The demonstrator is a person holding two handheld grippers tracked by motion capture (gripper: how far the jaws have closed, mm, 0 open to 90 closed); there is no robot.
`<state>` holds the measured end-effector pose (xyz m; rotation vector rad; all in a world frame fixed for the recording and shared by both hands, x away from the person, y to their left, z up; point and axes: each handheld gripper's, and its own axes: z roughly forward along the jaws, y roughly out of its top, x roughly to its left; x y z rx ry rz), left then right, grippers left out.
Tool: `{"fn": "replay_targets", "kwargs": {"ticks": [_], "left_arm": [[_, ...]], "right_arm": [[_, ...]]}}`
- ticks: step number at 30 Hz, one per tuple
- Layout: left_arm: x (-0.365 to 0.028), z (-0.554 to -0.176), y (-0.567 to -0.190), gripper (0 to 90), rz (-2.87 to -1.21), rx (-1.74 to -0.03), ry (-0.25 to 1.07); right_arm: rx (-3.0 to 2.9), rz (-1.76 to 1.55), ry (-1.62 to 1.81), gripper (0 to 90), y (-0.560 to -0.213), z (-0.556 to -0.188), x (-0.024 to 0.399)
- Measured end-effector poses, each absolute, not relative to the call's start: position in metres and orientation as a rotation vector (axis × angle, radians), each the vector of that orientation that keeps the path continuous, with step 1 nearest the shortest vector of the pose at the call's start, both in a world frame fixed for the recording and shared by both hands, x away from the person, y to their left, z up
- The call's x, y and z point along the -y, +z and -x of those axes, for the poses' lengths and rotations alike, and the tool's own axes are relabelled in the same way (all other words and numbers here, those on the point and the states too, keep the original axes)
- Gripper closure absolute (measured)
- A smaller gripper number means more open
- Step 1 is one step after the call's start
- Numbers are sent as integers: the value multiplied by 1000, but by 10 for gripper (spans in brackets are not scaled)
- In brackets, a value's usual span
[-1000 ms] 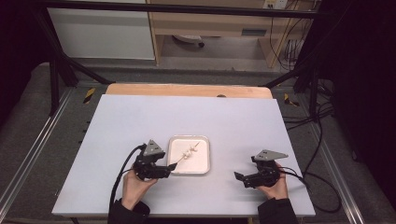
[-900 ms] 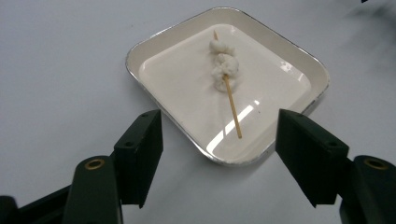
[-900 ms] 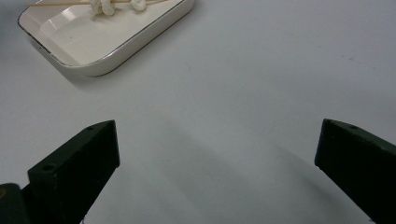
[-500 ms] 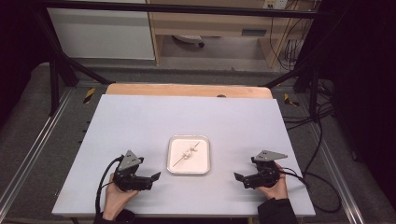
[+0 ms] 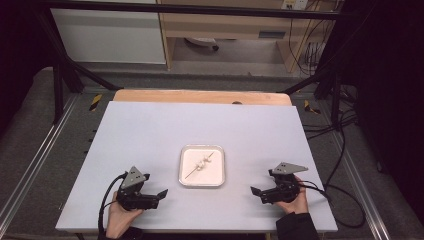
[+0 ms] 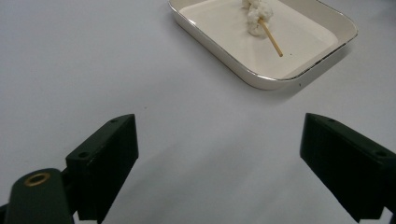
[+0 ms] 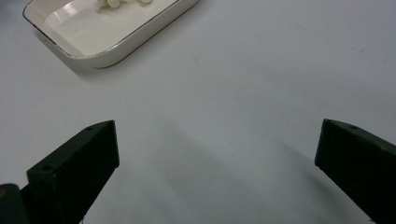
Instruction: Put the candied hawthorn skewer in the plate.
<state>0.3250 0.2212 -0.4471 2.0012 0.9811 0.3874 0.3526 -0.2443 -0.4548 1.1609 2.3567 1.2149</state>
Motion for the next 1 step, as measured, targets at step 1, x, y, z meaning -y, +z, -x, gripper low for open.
{"fn": "replay_targets", "kwargs": {"ticks": [1], "left_arm": [[-221,-325,-447,113,-2000,-982,383]], "right_arm": [[-2358,-1157,1214,4,-455,-353,244]]}}
